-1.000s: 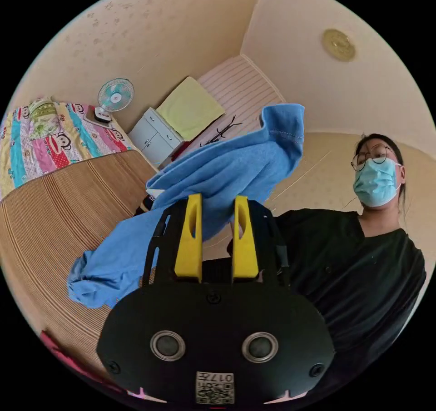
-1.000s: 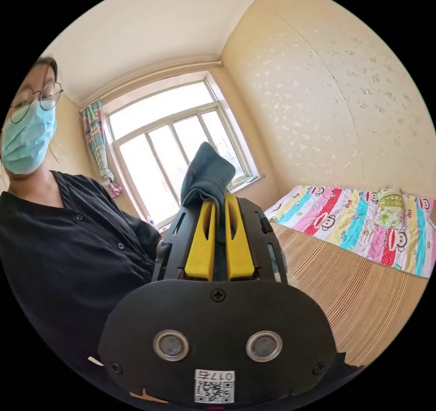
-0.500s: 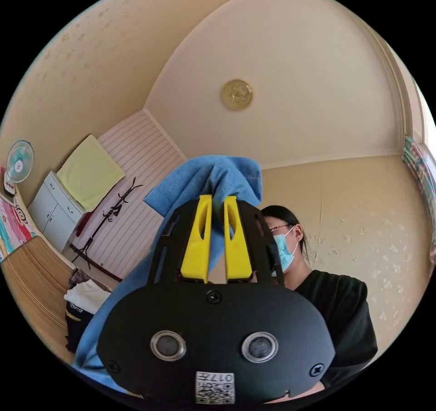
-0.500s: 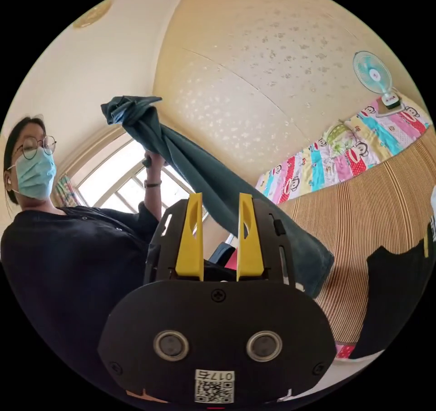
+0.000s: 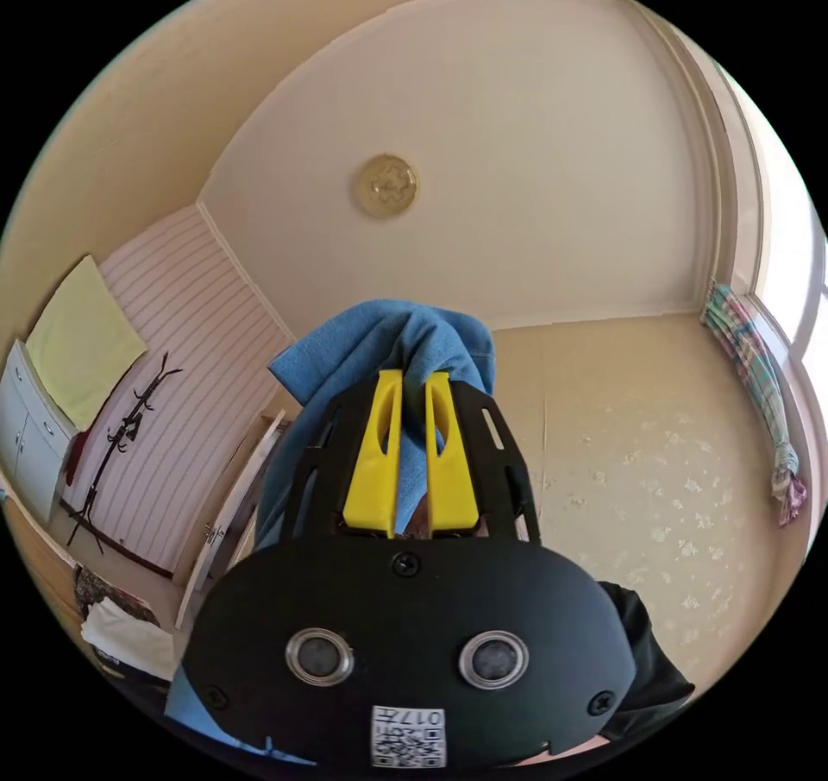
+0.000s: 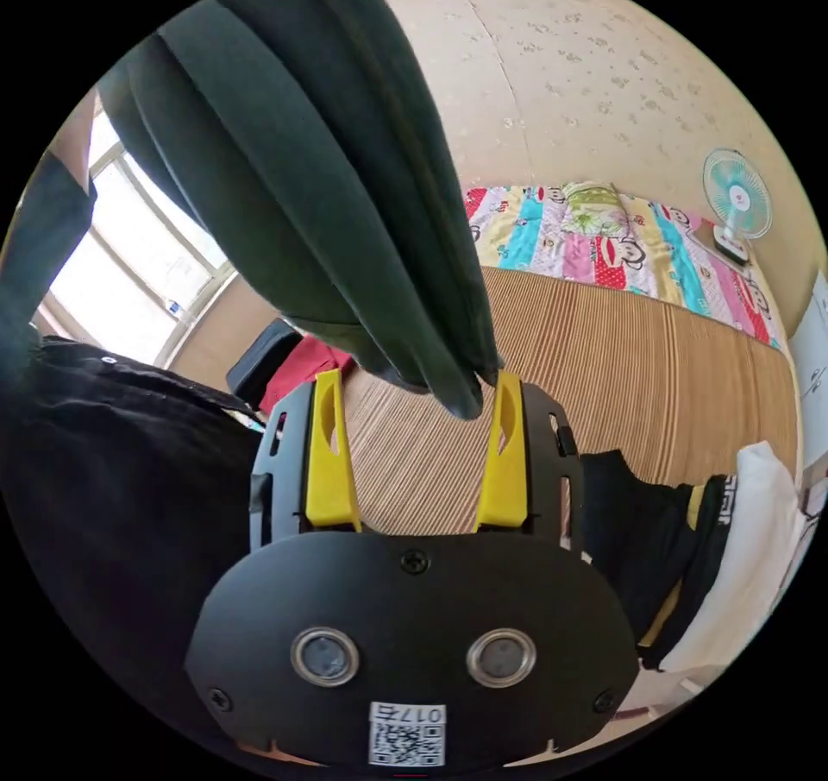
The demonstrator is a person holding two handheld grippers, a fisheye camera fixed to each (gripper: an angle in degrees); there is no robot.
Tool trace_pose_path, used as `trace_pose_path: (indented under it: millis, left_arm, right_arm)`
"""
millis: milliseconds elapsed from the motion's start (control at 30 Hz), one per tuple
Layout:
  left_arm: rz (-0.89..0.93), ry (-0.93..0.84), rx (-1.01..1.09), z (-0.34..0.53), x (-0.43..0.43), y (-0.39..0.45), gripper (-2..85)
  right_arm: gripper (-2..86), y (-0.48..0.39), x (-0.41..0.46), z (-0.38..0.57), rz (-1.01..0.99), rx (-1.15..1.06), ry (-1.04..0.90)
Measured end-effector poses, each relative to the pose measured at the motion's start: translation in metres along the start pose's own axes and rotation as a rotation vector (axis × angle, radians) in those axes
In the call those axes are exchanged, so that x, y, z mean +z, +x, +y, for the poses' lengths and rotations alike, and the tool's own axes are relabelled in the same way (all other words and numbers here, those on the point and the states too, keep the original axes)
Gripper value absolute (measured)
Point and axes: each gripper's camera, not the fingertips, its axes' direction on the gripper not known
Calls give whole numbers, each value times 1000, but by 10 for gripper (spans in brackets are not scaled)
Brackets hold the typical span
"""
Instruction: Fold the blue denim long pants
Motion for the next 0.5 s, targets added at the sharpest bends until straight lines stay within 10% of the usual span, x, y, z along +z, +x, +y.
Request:
trace_pose_path:
  millis: [333, 500]
  left_arm:
    - [-182, -91, 304, 9, -110, 158, 50]
    - [-1002, -317, 2, 112, -212, 176, 53]
  right_arm:
    - [62, 58, -48, -115, 10, 189, 372]
    - [60, 45, -144, -126, -129, 111, 687]
